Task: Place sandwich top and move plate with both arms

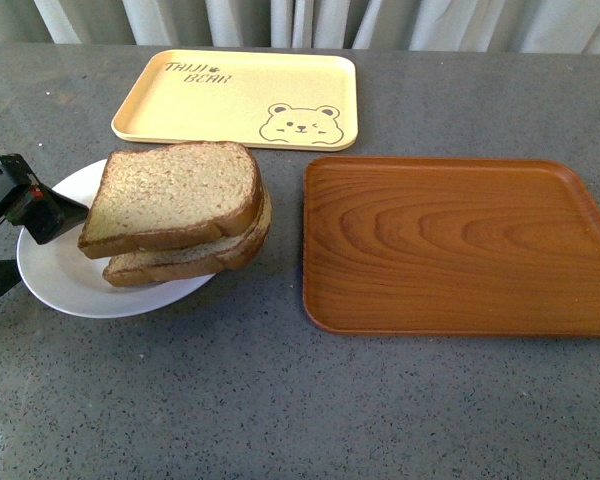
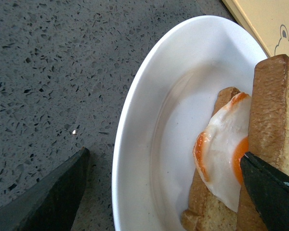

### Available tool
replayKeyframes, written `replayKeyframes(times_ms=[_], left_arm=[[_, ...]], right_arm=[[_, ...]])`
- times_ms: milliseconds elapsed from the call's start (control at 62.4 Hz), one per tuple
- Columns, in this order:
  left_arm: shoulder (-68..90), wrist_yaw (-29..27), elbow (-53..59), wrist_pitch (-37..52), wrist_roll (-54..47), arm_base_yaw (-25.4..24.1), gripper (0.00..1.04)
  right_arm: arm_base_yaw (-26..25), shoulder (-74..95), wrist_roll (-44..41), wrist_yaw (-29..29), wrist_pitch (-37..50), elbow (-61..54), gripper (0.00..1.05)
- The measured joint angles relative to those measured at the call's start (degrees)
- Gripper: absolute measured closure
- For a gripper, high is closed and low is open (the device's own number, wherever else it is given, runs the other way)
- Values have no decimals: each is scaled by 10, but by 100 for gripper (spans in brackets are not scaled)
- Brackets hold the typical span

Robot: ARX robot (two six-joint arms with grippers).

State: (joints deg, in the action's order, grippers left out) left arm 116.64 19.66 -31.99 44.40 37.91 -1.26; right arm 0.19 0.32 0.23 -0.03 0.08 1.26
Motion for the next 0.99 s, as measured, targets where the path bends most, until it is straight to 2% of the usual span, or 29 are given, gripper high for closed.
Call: replayKeyframes(times_ms=[144,288,369,433,545,641,801,993], left_arm=[[3,2,-5,-6,3,9,10],[12,9,-11,-10,3,17,23],[17,13,-14,-11,4,18,34],[22,14,-15,-13,6,19,49],[27,14,-15,-13,10,19,65],[34,26,-15,-12,17,19,83],[39,55,-14,-4,55,18,102],[48,74,-6,29,82,11,102]], right_arm=[[0,0,0,0,0,0,9],[0,0,0,0,0,0,9],[0,0,0,0,0,0,9],[0,0,0,0,0,0,9],[0,0,0,0,0,0,9],[0,0,0,0,0,0,9],[0,0,0,0,0,0,9],[0,0,0,0,0,0,9]])
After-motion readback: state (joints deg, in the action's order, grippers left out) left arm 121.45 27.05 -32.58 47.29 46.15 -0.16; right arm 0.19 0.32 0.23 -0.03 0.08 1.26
